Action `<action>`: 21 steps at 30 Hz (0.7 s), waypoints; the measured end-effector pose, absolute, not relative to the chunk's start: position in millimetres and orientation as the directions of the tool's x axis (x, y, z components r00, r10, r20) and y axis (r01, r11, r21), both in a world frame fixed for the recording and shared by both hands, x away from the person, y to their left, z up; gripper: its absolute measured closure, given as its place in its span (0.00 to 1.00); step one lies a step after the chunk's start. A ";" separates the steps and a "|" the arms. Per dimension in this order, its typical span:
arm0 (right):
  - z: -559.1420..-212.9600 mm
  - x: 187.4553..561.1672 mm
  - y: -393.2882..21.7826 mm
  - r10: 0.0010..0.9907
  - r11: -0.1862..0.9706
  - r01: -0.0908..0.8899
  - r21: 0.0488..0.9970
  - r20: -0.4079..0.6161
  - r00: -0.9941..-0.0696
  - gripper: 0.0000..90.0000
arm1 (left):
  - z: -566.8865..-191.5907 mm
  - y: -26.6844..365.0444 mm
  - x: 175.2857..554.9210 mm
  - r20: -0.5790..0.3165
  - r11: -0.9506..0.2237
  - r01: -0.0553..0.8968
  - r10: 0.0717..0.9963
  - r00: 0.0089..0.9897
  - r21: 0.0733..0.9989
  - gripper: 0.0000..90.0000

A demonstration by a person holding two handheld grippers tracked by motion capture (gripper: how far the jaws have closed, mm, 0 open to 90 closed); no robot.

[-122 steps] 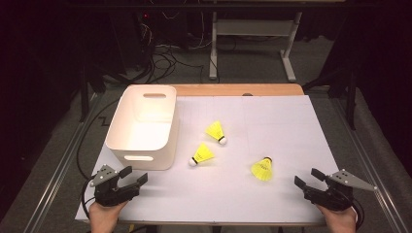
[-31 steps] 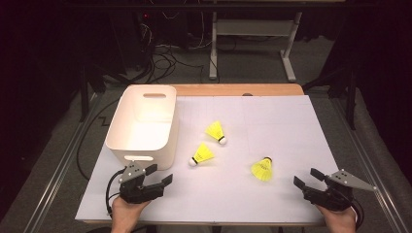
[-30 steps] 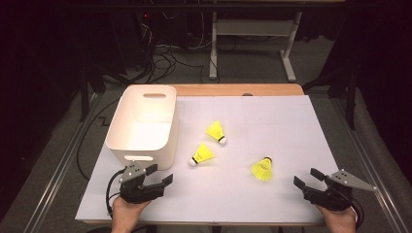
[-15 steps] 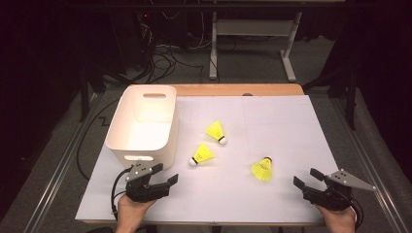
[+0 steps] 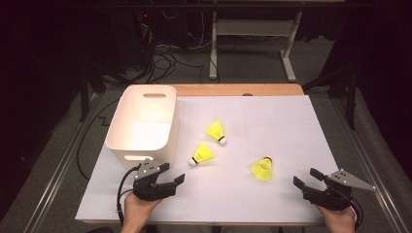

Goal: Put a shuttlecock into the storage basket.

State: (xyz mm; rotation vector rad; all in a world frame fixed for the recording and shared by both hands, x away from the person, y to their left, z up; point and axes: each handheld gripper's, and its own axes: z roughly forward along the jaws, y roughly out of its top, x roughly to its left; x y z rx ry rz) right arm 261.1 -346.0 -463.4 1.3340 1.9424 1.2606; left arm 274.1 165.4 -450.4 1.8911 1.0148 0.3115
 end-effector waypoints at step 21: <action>-463.3 260.9 -345.8 0.898 0.107 0.473 0.875 0.120 -0.424 0.28 | -451.2 149.5 282.9 -0.184 -0.241 0.516 0.745 0.641 0.822 0.33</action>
